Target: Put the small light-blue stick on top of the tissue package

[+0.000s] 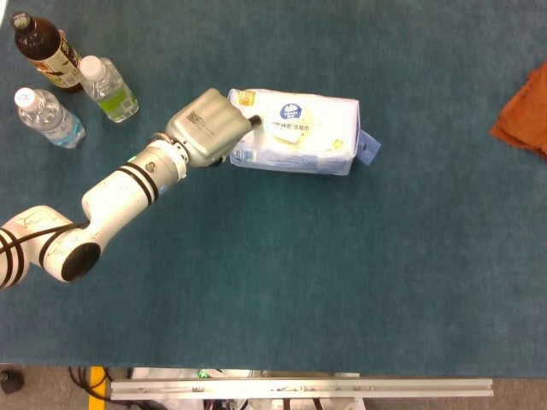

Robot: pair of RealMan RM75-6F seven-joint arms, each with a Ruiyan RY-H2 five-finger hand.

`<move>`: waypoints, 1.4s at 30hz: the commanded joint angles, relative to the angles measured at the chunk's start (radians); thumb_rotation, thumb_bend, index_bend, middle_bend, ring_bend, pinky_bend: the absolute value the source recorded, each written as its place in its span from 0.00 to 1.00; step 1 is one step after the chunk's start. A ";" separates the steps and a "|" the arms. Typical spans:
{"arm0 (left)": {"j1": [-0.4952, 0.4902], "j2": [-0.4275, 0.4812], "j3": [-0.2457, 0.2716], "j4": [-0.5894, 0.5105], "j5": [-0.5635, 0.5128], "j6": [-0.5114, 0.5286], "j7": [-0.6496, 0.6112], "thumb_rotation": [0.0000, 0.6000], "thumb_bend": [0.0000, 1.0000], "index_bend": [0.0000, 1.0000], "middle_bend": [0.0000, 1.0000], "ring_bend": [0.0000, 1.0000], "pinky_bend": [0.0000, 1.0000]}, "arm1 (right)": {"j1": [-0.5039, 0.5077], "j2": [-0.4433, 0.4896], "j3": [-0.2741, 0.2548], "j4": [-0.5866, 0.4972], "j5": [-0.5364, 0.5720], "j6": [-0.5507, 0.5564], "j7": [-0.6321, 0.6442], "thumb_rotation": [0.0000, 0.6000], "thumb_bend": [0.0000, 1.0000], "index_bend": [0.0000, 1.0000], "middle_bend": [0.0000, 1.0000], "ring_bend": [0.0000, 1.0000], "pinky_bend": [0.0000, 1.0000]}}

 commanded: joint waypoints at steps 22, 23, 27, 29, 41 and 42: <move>0.228 0.113 0.009 -0.144 0.105 0.320 -0.119 1.00 0.55 0.19 0.63 0.61 0.76 | -0.017 0.019 0.005 0.008 0.040 0.000 0.036 1.00 0.43 0.23 0.35 0.36 0.40; 0.258 0.116 0.013 -0.145 0.114 0.360 -0.130 1.00 0.53 0.19 0.61 0.58 0.73 | -0.020 0.021 0.004 0.009 0.045 -0.002 0.039 1.00 0.43 0.23 0.35 0.36 0.40; 0.359 0.118 0.019 -0.139 0.143 0.498 -0.172 1.00 0.47 0.18 0.53 0.51 0.62 | -0.027 0.023 -0.001 0.013 0.057 -0.008 0.043 1.00 0.43 0.22 0.35 0.36 0.40; 0.414 0.116 0.024 -0.127 0.158 0.566 -0.200 1.00 0.46 0.18 0.49 0.47 0.56 | -0.027 0.027 -0.006 0.019 0.063 -0.021 0.044 1.00 0.43 0.21 0.35 0.35 0.40; 0.703 0.136 0.073 -0.081 0.146 0.811 -0.292 1.00 0.46 0.19 0.37 0.36 0.43 | -0.026 -0.016 -0.028 0.098 0.063 -0.062 0.098 1.00 0.43 0.13 0.35 0.31 0.40; 0.722 0.136 0.076 -0.081 0.147 0.826 -0.296 1.00 0.46 0.19 0.36 0.36 0.43 | -0.026 -0.022 -0.031 0.107 0.056 -0.062 0.103 1.00 0.43 0.13 0.35 0.31 0.40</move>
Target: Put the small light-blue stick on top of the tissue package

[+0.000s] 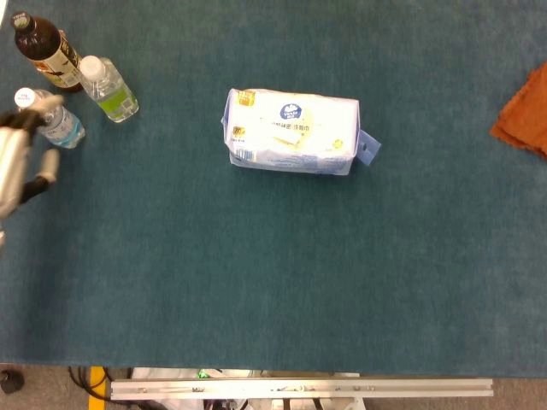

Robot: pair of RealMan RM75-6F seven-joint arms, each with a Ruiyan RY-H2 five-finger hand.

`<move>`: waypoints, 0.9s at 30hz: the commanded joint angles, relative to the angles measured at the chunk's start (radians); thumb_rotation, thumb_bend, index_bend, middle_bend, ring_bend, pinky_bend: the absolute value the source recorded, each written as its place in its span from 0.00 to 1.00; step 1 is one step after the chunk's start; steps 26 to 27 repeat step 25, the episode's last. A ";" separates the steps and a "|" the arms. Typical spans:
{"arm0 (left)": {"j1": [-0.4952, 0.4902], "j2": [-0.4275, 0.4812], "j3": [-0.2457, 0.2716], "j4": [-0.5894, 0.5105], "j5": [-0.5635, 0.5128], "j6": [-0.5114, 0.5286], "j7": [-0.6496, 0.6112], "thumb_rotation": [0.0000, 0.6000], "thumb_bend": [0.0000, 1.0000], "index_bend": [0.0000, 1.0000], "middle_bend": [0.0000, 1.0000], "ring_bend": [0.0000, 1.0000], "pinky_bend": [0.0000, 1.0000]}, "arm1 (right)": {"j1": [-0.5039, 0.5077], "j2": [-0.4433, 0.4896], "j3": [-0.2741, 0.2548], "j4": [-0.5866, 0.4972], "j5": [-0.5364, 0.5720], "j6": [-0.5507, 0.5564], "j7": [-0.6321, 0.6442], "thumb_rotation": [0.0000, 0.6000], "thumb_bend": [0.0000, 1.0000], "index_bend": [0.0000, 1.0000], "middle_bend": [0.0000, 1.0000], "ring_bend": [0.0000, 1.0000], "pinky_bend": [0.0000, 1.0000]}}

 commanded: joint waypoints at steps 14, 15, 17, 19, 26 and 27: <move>0.262 0.004 0.052 -0.006 0.123 0.225 -0.040 1.00 0.46 0.23 0.36 0.36 0.41 | 0.039 -0.062 -0.053 0.089 -0.167 -0.017 0.086 1.00 0.43 0.13 0.35 0.31 0.40; 0.267 0.005 0.053 -0.008 0.131 0.225 -0.040 1.00 0.46 0.23 0.36 0.36 0.41 | 0.041 -0.063 -0.055 0.087 -0.169 -0.019 0.085 1.00 0.43 0.13 0.35 0.31 0.40; 0.275 0.007 0.054 -0.010 0.149 0.221 -0.037 1.00 0.46 0.23 0.36 0.36 0.41 | 0.045 -0.064 -0.058 0.084 -0.175 -0.026 0.084 1.00 0.43 0.13 0.35 0.31 0.40; 0.279 0.006 0.052 -0.010 0.162 0.212 -0.031 1.00 0.46 0.23 0.36 0.36 0.41 | 0.050 -0.063 -0.062 0.080 -0.184 -0.030 0.083 1.00 0.43 0.13 0.35 0.31 0.40; 0.287 0.000 0.033 -0.013 0.178 0.189 -0.019 1.00 0.46 0.23 0.36 0.36 0.40 | 0.058 -0.061 -0.065 0.068 -0.193 -0.035 0.077 1.00 0.43 0.13 0.35 0.31 0.40; 0.287 0.000 0.033 -0.013 0.178 0.189 -0.019 1.00 0.46 0.23 0.36 0.36 0.40 | 0.058 -0.061 -0.065 0.068 -0.193 -0.035 0.077 1.00 0.43 0.13 0.35 0.31 0.40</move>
